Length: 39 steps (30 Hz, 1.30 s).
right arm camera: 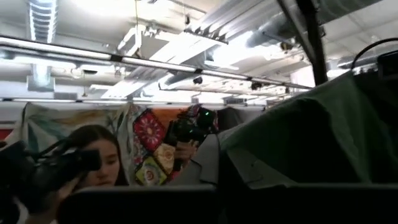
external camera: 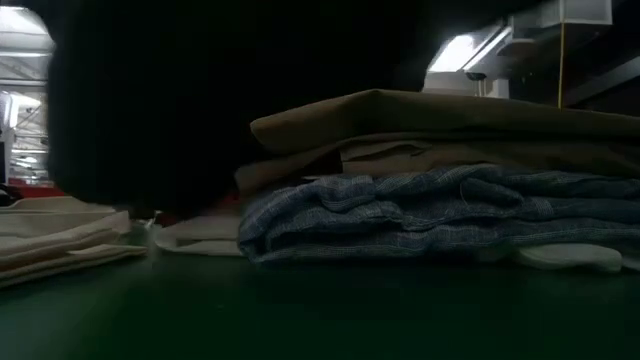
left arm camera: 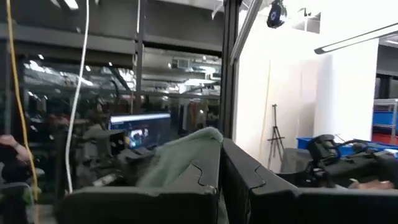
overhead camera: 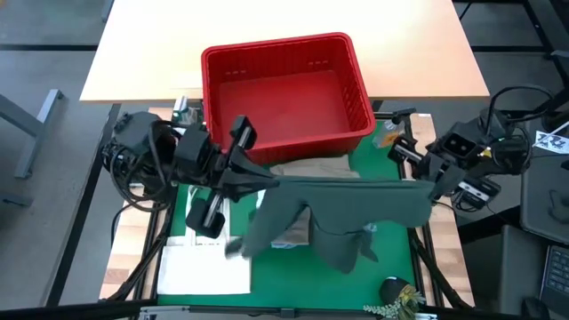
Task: Fold Laundry from Bin
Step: Fold the green polo shirt
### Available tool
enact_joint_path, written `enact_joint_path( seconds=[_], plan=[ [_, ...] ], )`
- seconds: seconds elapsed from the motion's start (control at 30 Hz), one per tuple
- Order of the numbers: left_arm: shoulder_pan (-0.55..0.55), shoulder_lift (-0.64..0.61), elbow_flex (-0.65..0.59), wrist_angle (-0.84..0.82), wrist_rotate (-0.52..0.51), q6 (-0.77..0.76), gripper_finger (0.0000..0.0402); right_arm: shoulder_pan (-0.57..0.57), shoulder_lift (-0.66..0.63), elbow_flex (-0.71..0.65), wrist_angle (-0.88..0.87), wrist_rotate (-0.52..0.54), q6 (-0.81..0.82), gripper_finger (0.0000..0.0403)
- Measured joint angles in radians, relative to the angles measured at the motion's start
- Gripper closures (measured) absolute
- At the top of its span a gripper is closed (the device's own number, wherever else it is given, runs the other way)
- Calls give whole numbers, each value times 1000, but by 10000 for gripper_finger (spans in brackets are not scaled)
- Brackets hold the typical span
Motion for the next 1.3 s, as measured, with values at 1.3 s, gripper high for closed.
enact_joint_path(
  seconds=[1.3],
  plan=[
    [589, 76, 2, -601, -277, 92, 401, 24, 71, 351, -1395, 1514, -561, 402]
  ],
)
